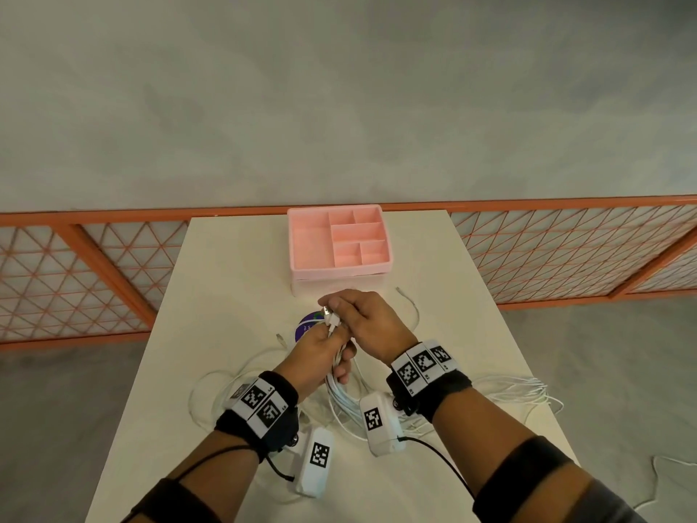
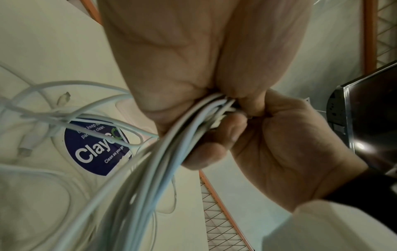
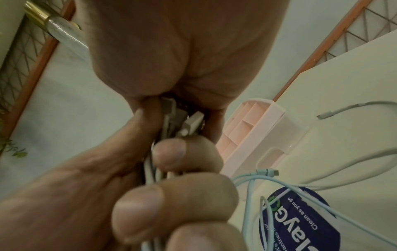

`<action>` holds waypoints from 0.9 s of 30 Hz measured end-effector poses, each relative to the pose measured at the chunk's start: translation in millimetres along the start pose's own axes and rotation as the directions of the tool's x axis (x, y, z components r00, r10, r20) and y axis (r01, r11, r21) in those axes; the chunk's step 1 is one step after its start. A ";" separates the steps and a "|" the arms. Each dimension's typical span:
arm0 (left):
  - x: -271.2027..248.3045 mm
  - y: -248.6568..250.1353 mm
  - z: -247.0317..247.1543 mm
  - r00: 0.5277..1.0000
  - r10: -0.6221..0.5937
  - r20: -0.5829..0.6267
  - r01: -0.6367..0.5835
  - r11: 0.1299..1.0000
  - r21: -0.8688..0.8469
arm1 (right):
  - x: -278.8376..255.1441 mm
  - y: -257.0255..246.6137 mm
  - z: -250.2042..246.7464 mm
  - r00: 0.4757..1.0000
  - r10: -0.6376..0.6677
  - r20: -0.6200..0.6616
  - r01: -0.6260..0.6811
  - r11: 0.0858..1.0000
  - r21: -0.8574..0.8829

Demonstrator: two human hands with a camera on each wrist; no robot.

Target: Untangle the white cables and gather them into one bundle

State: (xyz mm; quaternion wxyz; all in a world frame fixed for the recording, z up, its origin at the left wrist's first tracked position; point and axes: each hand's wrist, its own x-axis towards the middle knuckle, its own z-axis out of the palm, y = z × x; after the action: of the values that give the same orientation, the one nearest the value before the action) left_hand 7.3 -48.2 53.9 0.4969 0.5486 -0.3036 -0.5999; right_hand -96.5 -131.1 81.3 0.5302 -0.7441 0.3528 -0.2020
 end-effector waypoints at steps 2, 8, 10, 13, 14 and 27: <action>-0.6 0.7 2.0 1.000 -0.011 0.000 0.011 1.000 0.025 | 1.7 1.0 -1.8 1.000 -0.011 -0.017 0.011 1.000 -0.012; -1.6 2.6 1.0 0.997 -0.043 0.070 0.046 0.998 -0.036 | 10.2 10.7 1.3 0.992 0.050 -0.115 -0.035 0.991 0.132; -1.4 3.0 -0.2 0.993 -0.076 0.086 0.086 0.989 -0.120 | 11.7 14.4 1.1 0.985 0.099 -0.142 -0.065 0.971 0.229; 0.4 2.1 -0.5 0.993 -0.089 0.074 0.100 0.982 -0.159 | 11.8 15.7 2.6 0.977 0.134 -0.163 -0.082 0.953 0.291; 1.4 1.7 -0.5 0.996 -0.073 0.057 0.081 0.984 -0.159 | 11.0 16.1 4.0 0.974 0.142 -0.178 -0.080 0.946 0.315; 10.1 7.3 -5.1 0.964 0.068 -0.257 -0.162 0.915 -0.369 | -23.0 35.9 30.7 0.972 0.137 0.190 -0.174 0.966 0.190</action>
State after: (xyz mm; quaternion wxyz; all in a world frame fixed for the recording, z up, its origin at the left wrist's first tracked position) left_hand 15.1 -59.0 55.9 0.6627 0.4889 -0.1493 -0.5472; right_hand -102.4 -101.1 38.6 0.6475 -0.6701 0.3394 -0.1287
